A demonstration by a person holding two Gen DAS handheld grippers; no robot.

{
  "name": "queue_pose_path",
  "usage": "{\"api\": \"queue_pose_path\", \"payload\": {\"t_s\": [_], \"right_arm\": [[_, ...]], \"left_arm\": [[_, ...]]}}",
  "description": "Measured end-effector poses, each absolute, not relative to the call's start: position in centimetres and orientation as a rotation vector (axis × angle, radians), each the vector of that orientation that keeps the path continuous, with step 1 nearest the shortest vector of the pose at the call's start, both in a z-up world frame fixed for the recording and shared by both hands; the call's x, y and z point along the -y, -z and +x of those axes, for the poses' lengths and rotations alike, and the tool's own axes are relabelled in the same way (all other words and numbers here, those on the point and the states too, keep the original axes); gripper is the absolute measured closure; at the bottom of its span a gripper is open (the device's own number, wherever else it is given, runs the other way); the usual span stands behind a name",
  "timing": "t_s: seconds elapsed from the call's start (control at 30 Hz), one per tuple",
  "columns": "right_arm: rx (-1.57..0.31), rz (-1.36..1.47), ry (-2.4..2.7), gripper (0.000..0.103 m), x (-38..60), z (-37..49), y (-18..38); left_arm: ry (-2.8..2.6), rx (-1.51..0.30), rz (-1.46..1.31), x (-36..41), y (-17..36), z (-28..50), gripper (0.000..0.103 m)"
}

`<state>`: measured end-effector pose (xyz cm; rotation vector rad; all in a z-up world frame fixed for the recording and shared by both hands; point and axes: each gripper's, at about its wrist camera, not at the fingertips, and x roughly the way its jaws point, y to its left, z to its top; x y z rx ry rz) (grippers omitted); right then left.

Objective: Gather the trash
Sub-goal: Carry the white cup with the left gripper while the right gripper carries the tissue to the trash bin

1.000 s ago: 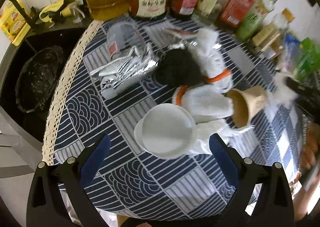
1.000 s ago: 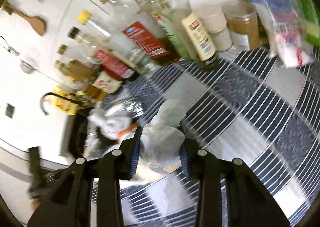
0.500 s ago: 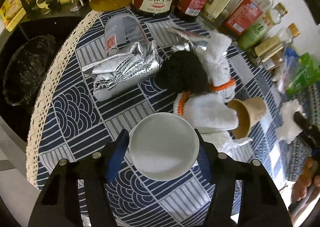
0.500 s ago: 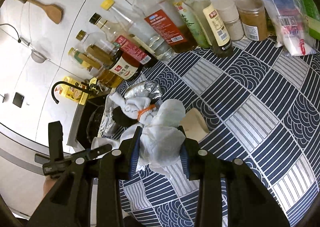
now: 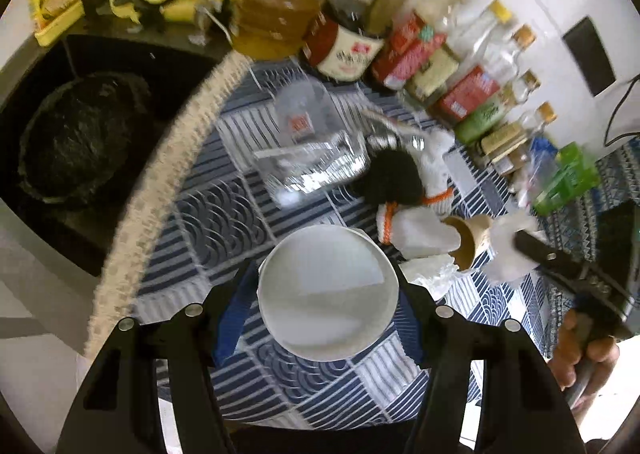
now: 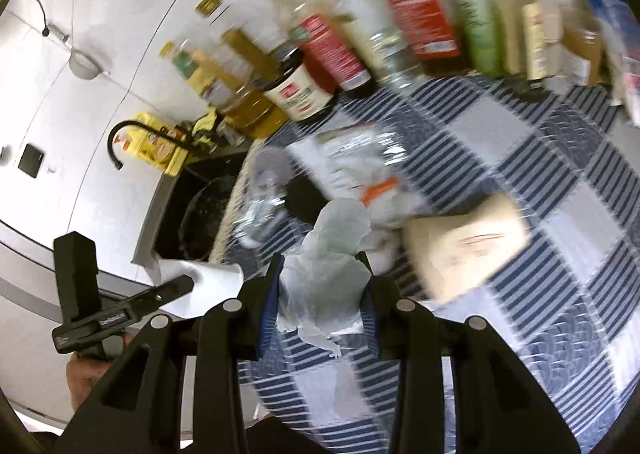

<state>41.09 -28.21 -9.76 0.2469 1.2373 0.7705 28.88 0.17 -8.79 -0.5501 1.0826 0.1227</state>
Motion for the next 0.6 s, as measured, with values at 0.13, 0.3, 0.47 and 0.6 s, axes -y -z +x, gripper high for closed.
{"api": "queue_pose_path", "payload": {"t_s": [0.13,0.3,0.47,0.6], "right_arm": [[-1.276,0.216,-0.8,0.067,23.5,39.7,9.9],[-1.297,0.161,-0.836,0.067,17.5,37.7,9.8],[-1.332,0.121,-0.846,0.066,11.4,36.5,10.7],[-1.352,0.074,-0.851,0.066,6.4,35.7,11.5]], "left_arm": [[-0.127,-1.047,-0.568,-3.8,7.9,27.5,0.042],[-0.14,-1.019,-0.59,-8.3,7.8,26.1,0.042],[-0.166,-0.991,-0.635,-14.3,8.2,24.4,0.042],[-0.168,-0.976,-0.638,-18.3,8.4,23.6,0.042]]}}
